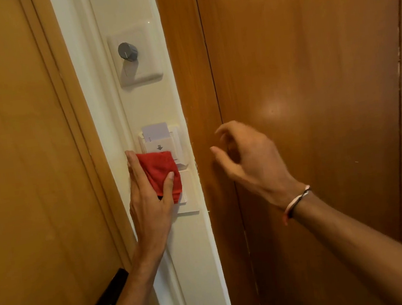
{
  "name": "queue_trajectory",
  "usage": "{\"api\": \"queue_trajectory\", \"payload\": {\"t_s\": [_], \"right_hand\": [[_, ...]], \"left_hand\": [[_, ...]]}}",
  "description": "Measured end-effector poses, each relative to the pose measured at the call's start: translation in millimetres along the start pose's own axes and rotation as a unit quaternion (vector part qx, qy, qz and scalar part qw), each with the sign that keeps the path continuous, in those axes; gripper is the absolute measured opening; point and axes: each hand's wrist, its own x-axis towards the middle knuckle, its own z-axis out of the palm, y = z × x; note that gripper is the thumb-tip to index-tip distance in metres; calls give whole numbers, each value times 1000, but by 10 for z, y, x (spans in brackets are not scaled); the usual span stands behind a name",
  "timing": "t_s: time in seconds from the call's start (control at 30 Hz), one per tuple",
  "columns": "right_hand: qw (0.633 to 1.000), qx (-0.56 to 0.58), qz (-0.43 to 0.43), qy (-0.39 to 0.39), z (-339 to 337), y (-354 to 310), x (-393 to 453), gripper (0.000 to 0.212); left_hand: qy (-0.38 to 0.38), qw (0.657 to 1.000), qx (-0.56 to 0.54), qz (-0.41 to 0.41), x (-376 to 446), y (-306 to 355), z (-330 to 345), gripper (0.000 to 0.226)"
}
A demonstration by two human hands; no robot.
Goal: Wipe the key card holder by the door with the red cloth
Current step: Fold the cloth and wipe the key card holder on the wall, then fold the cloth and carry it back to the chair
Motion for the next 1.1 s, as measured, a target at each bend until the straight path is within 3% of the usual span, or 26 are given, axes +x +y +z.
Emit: {"api": "queue_trajectory", "payload": {"t_s": [0.17,0.33,0.57,0.8,0.93,1.1], "right_hand": [[970,171,151,-83,432,-408,204,40],[947,219,225,-64,601,-469,229,35],[938,257,223,-60,541,-505,175,45],[936,282,194,-86,283,-402,148,22],[928,307,188,-94,15,-301,171,16],[922,324,196,-77,-319,-150,163,7]], "left_hand": [[52,996,-54,-56,44,-11,-75,104],[36,993,-83,-81,45,-8,-138,98],[32,993,-90,-67,-34,105,-138,95],[4,985,-164,-45,-18,219,-227,99],[-66,970,-227,-63,87,357,-273,104],[-175,938,-285,-91,234,585,-244,73]]}}
